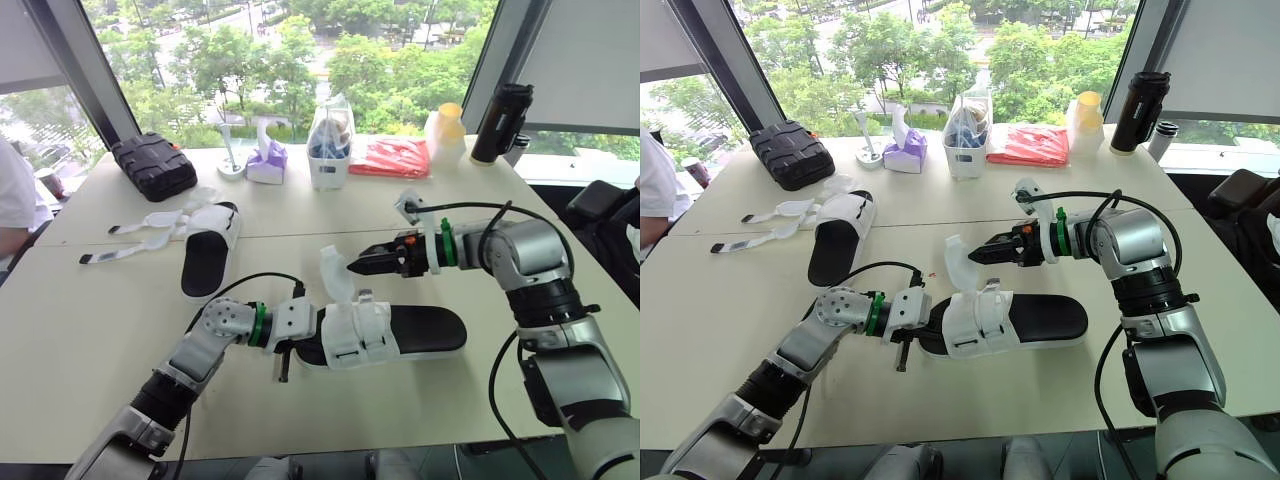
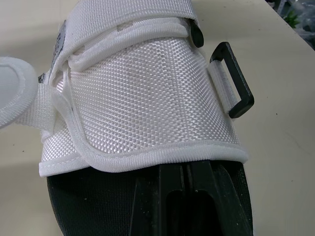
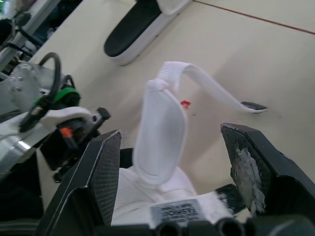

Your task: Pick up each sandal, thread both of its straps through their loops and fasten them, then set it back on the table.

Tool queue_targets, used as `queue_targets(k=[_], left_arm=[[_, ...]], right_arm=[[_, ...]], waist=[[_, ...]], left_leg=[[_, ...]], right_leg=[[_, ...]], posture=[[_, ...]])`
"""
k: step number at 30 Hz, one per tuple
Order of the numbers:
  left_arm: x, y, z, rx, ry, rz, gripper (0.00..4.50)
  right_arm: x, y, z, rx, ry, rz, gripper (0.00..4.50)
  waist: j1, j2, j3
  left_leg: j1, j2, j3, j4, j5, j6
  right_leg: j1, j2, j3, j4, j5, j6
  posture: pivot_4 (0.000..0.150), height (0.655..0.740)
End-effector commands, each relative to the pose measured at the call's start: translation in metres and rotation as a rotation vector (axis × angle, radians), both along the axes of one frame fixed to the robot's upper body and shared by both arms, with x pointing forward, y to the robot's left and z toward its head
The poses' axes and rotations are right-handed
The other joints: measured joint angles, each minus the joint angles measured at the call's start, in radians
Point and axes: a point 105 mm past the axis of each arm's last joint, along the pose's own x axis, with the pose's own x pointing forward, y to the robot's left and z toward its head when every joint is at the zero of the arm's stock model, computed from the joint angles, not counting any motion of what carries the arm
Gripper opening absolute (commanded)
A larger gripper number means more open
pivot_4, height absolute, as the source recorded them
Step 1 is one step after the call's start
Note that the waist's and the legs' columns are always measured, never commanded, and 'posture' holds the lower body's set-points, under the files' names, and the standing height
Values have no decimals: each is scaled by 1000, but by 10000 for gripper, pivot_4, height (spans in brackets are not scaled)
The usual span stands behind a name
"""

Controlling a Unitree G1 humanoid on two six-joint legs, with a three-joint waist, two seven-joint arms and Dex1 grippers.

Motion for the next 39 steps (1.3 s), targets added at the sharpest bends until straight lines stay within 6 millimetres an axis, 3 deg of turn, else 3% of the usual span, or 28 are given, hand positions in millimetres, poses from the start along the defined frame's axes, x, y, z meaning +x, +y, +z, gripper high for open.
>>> queue_targets(k=[1,6,14,21,25,39], left_arm=[[-17,10,-47,154,142,-2,0],[-17,10,-47,154,143,0,0],[-18,11,-47,155,146,5,0],[-18,13,-49,160,148,6,0],[-17,11,-48,152,142,8,0],[-17,12,-49,156,141,8,0]], right_arm=[[-6,11,-1,10,20,69,34460],[-7,26,-20,8,69,115,34460],[4,51,-21,74,107,153,34460],[12,70,-8,150,128,167,34460],[18,81,10,221,143,172,34460],[21,89,35,272,99,208,34460]], waist=[[-1,0,0],[-1,0,0],[-2,0,0],[-3,0,0],[-4,1,0],[-3,1,0]], left_leg=[[0,0,0,0,0,0],[0,0,0,0,0,0],[0,0,0,0,0,0],[0,0,0,0,0,0],[0,-1,0,0,0,0],[0,-1,0,0,0,0]], right_leg=[[0,0,0,0,0,0],[0,0,0,0,0,0],[0,0,0,0,0,0],[-1,0,0,1,0,0],[-1,0,0,1,0,0],[-1,0,0,1,0,0]], posture=[[1500,7400],[1500,7400],[1500,7400],[1500,7400],[1500,7400],[1500,7400]])
